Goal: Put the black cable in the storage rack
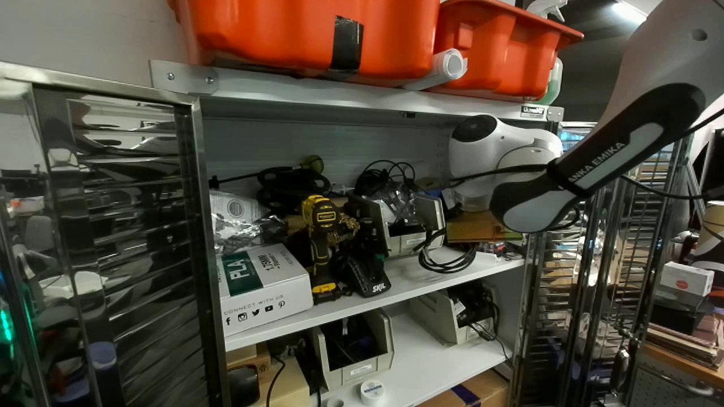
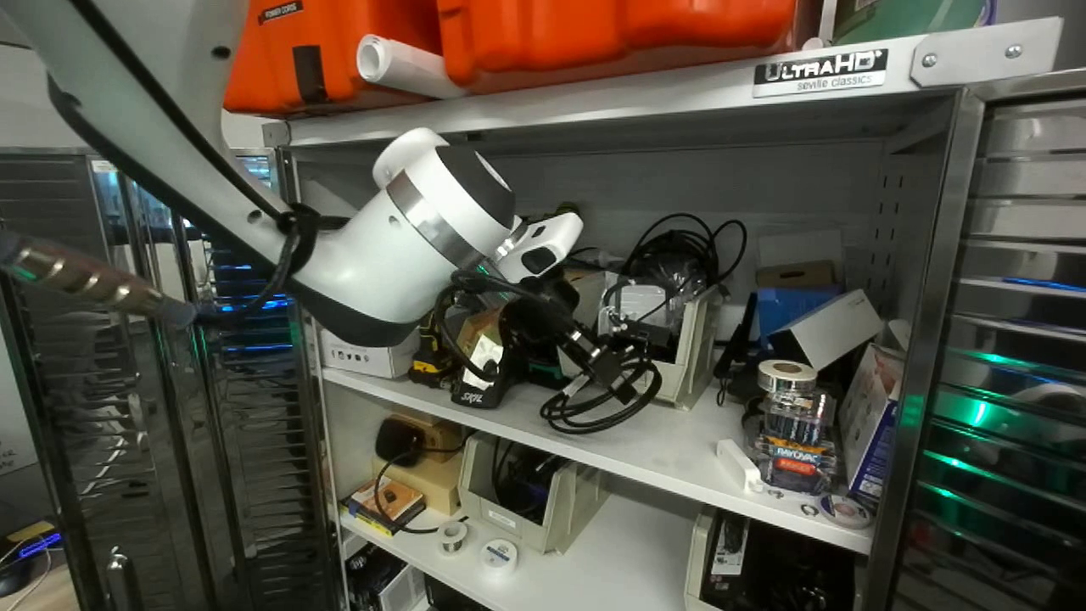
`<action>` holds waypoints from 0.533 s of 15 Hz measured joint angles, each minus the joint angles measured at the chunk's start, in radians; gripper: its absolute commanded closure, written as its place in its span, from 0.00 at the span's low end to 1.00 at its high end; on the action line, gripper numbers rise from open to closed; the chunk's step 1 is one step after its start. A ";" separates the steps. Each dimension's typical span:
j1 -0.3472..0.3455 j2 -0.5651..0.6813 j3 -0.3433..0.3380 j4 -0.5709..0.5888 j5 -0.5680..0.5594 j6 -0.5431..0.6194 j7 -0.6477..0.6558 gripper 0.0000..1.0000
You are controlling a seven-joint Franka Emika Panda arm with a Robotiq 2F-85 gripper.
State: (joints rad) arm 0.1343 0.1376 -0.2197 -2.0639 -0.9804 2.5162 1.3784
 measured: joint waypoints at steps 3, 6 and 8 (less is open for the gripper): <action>-0.025 -0.045 0.031 -0.030 -0.159 0.016 0.175 0.90; -0.047 -0.084 0.056 -0.048 -0.300 0.035 0.347 0.91; -0.047 -0.094 0.052 -0.045 -0.382 0.051 0.456 0.91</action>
State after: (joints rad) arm 0.0869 0.0435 -0.1675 -2.1089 -1.3627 2.5676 1.8343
